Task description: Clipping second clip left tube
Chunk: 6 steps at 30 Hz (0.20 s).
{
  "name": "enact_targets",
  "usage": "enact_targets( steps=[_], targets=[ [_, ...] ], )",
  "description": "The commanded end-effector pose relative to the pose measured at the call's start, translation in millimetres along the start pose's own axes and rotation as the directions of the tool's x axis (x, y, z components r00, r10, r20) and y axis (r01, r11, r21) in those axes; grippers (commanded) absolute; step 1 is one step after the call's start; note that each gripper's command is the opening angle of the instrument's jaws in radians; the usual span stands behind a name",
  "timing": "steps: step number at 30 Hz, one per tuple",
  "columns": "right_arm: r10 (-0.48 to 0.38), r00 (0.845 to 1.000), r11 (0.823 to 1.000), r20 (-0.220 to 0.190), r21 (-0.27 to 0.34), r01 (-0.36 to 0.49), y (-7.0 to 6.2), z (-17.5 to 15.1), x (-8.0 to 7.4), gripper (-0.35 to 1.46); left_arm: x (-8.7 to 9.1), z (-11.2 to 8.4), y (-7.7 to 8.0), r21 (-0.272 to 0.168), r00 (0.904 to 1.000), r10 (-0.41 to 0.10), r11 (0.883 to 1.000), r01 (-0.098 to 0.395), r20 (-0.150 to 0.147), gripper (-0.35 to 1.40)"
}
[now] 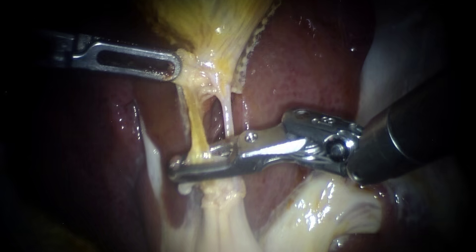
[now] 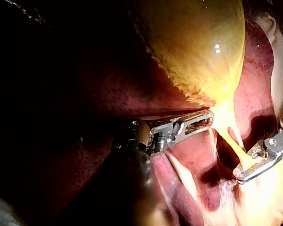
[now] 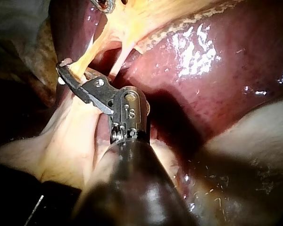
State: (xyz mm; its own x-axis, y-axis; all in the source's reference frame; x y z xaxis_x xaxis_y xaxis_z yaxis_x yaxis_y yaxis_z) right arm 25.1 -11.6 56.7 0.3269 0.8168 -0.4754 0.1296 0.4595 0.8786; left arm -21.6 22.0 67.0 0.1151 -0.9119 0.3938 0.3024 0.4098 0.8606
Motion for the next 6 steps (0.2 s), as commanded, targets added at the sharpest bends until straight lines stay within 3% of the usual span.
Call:
enact_targets(
  steps=[1, 6],
  targets=[
    [0.000, 1.000, 1.000, 0.000, 0.000, 0.000, 0.0, 0.0, -0.1, -0.35, 0.0, 0.0, 0.0, 0.000, 1.0000, 0.000, 1.000, 0.000, 0.000, -0.35],
    [0.000, 1.000, 1.000, 0.000, 0.000, 0.000, 0.1, 0.0, -0.1, -0.35, 0.0, 0.0, 0.0, 0.000, 1.0000, 0.000, 1.000, 0.000, 0.000, -0.35]
  ],
)
